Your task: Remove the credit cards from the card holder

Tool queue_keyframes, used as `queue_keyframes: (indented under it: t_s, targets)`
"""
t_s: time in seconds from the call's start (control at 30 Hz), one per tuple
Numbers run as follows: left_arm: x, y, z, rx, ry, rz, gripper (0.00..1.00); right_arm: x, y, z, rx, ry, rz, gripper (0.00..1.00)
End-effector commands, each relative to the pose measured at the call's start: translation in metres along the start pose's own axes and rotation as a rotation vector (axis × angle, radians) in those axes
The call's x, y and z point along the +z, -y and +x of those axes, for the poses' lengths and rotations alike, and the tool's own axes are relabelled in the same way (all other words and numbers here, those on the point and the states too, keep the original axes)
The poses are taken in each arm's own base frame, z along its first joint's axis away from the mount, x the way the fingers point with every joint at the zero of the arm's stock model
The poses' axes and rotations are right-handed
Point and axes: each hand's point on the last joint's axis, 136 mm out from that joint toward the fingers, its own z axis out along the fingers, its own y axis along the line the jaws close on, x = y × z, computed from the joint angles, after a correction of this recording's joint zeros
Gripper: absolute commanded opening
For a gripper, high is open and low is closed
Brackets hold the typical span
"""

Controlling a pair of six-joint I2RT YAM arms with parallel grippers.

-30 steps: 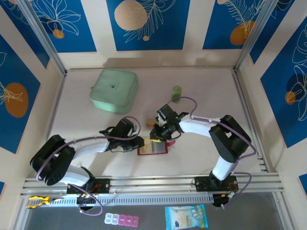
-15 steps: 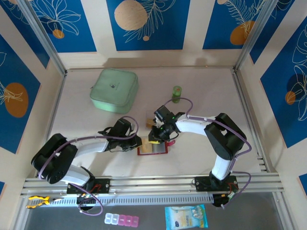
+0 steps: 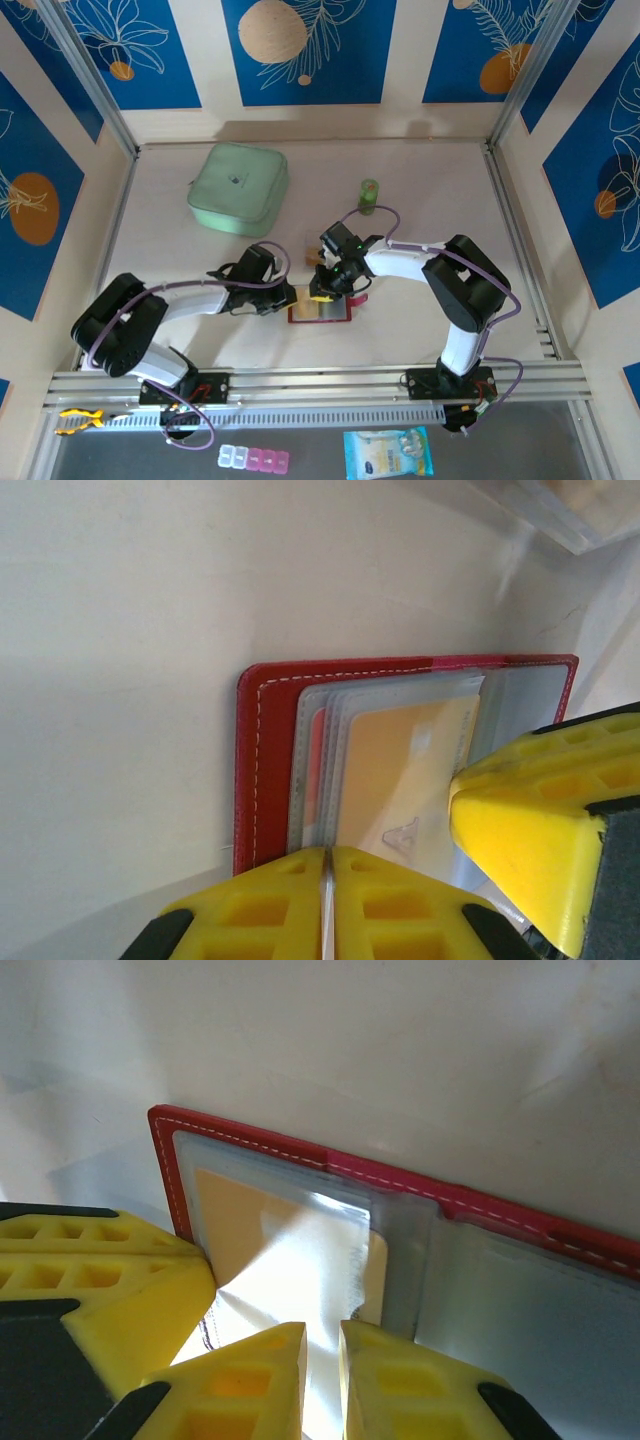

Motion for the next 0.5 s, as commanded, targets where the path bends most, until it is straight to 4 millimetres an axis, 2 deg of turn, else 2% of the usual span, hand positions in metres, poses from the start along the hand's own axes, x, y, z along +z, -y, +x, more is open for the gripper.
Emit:
queue_keyframes:
  t_s: [0.0,0.47]
  targets:
    - [0.0027,-0.0078,-0.0006,-0.012,-0.018,-0.028,0.10,-0.0012,0.0028,0.0059,0.000,-0.018,0.024,0.19]
    - [0.0039,-0.0146,0.0017,-0.011,-0.030,-0.048,0.09,-0.0089,0.0077,0.0075,0.004,-0.001,0.059,0.22]
